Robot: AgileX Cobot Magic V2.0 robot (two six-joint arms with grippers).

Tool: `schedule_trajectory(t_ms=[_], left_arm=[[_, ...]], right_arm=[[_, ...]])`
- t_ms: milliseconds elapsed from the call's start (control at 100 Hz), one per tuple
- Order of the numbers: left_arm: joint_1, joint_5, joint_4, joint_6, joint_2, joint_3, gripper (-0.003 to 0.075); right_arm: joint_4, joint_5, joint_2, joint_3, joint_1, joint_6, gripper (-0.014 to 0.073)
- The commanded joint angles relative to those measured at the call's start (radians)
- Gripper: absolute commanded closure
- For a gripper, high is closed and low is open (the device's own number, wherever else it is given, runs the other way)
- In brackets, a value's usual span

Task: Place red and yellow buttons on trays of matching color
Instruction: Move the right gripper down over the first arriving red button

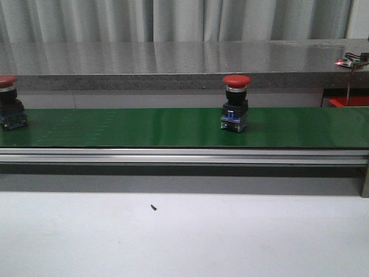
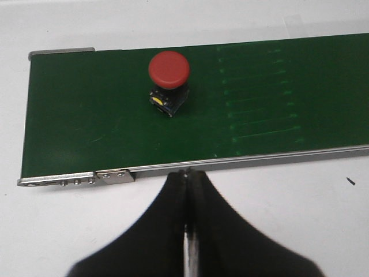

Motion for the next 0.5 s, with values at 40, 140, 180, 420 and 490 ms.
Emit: schedule_trajectory(t_ms=[40, 140, 180, 420, 490], left_arm=[[-0.009, -0.057, -0.018, -0.001, -0.021, -0.024, 0.074], [-0.009, -0.057, -0.018, -0.001, -0.021, -0.024, 0.074], [-0.009, -0.057, -0.018, -0.001, -0.021, -0.024, 0.074], [-0.009, -0.057, -0.018, -0.001, -0.021, -0.024, 0.074], [-0.009, -0.057, -0.018, -0.001, -0.021, -0.024, 0.074]], right_arm=[[0.026, 0.003, 0.041, -0.112, 0.04, -0.005, -0.0008], [0.026, 0.028, 0.099, -0.191, 0.089, -0.005, -0.0008], [0.026, 0.036, 0.125, -0.226, 0.112, -0.005, -0.0008], [0.016, 0.09, 0.292, -0.432, 0.215, -0.017, -0.0008], [0.014, 0.108, 0.34, -0.482, 0.227, -0.032, -0.0008]])
